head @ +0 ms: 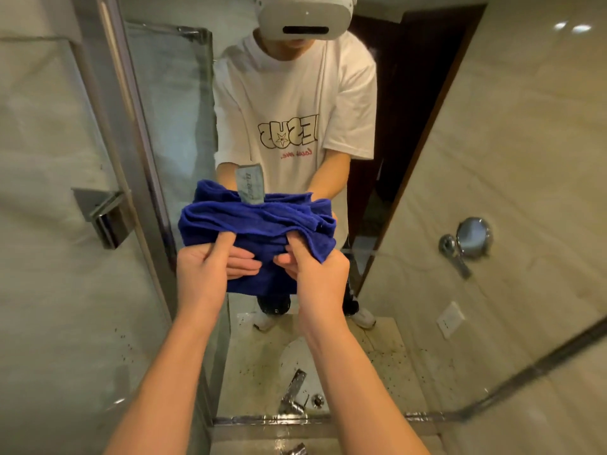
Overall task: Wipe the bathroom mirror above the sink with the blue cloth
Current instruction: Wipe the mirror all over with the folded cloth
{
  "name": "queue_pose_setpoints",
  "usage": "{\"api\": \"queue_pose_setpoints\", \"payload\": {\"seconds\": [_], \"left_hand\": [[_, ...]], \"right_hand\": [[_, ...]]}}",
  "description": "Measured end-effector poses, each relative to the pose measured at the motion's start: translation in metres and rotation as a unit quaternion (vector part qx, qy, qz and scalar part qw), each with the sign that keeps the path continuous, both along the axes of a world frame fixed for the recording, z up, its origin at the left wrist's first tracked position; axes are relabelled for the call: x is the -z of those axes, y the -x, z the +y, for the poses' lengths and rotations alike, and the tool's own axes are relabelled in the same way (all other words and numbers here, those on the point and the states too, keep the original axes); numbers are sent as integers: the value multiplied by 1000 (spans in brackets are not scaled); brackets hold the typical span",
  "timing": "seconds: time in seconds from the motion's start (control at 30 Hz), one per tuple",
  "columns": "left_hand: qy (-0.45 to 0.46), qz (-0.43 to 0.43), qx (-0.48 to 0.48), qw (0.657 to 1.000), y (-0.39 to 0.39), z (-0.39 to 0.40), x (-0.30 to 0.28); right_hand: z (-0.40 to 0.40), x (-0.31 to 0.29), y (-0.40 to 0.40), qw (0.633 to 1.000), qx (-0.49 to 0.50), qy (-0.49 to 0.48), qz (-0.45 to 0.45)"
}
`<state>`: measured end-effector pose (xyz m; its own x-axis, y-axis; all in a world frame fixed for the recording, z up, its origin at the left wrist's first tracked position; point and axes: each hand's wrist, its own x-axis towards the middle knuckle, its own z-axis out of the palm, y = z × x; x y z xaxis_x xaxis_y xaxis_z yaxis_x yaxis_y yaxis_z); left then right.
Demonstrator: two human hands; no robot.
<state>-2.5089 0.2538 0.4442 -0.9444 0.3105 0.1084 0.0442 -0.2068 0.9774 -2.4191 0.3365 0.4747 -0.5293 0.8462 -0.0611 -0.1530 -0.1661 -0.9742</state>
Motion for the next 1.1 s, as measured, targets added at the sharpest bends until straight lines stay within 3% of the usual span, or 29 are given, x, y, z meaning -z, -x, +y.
{"api": "queue_pose_setpoints", "payload": {"seconds": [0.13,0.77,1.1], "left_hand": [[-19,-18,12,1000,-22,30,0],[-9,0,92,996,-165,216,-25],[-27,-12,76,997,-243,311,-30]], "right_hand": [[36,0,-21,999,10,-40,-9],[216,-13,-165,992,110,-23,63],[316,-12,-241,991,91,-46,85]]}}
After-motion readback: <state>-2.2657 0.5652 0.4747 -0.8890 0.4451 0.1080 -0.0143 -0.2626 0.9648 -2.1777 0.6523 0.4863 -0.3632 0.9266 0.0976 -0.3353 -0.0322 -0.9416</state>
